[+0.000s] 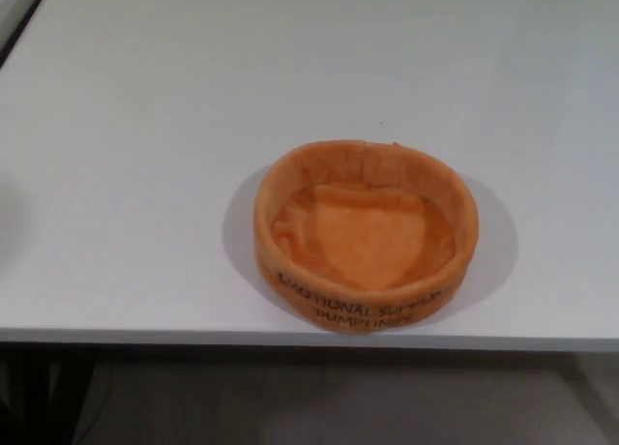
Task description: A soft plate is kept in the center of the table close to the robot and the robot uses its left hand to pick up the plate, turns it upside down and places it back on the table
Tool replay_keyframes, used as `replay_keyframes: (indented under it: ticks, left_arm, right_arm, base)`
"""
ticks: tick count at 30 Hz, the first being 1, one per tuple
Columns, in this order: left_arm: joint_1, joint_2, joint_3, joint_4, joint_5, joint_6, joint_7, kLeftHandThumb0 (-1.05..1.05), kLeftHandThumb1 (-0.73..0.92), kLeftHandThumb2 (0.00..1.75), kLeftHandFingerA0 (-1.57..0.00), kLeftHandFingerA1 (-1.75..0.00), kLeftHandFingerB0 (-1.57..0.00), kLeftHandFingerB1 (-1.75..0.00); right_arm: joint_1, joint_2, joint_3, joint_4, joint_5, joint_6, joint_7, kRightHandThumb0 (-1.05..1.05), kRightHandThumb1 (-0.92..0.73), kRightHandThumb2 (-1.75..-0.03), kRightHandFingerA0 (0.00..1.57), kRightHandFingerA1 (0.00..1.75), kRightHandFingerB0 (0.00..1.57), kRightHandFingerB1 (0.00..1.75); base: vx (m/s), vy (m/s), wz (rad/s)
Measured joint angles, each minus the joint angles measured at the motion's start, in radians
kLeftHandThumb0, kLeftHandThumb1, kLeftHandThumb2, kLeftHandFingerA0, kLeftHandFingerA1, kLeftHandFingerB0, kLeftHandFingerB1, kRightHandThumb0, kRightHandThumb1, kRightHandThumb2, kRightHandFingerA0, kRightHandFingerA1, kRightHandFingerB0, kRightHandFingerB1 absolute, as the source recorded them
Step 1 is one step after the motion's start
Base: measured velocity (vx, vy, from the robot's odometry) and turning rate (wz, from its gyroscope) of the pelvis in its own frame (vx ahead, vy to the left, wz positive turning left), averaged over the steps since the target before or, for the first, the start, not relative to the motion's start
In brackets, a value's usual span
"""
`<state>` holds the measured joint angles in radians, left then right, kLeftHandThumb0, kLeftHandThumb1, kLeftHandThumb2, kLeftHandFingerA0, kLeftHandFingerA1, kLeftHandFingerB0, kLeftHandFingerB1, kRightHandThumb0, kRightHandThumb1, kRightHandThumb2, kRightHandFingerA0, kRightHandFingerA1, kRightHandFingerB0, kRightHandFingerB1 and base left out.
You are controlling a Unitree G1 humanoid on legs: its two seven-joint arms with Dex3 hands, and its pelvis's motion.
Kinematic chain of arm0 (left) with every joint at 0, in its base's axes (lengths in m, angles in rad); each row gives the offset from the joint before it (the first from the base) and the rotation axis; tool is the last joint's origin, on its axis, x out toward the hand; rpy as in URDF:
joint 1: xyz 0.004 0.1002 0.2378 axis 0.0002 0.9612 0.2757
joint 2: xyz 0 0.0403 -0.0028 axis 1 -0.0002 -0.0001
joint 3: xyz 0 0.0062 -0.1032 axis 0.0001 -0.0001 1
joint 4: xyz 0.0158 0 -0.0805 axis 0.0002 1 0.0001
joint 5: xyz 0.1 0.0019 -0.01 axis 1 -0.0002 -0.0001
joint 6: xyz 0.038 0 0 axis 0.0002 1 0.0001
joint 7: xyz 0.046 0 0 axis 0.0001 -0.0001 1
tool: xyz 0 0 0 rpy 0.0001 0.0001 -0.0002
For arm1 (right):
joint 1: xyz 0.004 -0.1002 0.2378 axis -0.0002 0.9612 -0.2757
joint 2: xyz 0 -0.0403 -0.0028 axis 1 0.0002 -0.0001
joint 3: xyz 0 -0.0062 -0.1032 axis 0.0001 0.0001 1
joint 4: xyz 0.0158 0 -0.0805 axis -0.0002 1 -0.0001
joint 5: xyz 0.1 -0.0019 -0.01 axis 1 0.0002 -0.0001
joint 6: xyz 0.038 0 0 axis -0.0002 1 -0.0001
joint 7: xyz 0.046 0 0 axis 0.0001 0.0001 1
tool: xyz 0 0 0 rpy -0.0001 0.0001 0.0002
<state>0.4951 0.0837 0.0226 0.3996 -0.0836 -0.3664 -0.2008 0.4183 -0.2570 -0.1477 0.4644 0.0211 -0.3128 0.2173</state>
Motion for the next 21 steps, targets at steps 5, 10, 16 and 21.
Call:
replay_keyframes:
  ticks: [5, 10, 16, 21]
  left_arm:
    - [0.030, -0.009, 0.017, -0.053, -0.042, -0.081, -0.047, -0.99, 0.92, 0.70, -0.11, -0.34, -0.14, -0.25]
    - [0.050, -0.013, 0.035, -0.081, -0.085, -0.160, -0.095, -1.02, 0.80, 1.20, -0.02, -0.40, -0.06, -0.33]
    - [0.059, -0.020, 0.049, -0.086, -0.135, -0.246, -0.150, -1.01, 0.80, 1.20, -0.01, -0.40, -0.09, -0.30]
    - [0.059, -0.023, 0.057, -0.082, -0.160, -0.287, -0.181, -1.01, 0.92, 0.71, -0.11, -0.34, -0.13, -0.24]
  right_arm:
    - [0.026, -0.010, -0.027, -0.051, 0.038, -0.074, 0.046, -0.64, -0.87, -0.66, 0.44, 0.46, 0.27, 0.32]
    - [0.042, -0.022, -0.046, -0.071, 0.070, -0.149, 0.093, -0.65, -0.88, -0.67, 0.46, 0.46, 0.27, 0.33]
    - [0.047, -0.026, -0.067, -0.077, 0.110, -0.229, 0.153, -0.64, -0.87, -0.66, 0.45, 0.46, 0.28, 0.33]
    - [0.048, -0.026, -0.075, -0.076, 0.129, -0.266, 0.181, -0.65, -0.88, -0.66, 0.46, 0.47, 0.27, 0.33]
  base:
    - [0.00, 0.000, 0.00]
    - [0.00, 0.000, 0.00]
    - [0.00, 0.000, 0.00]
    - [0.00, 0.000, 0.00]
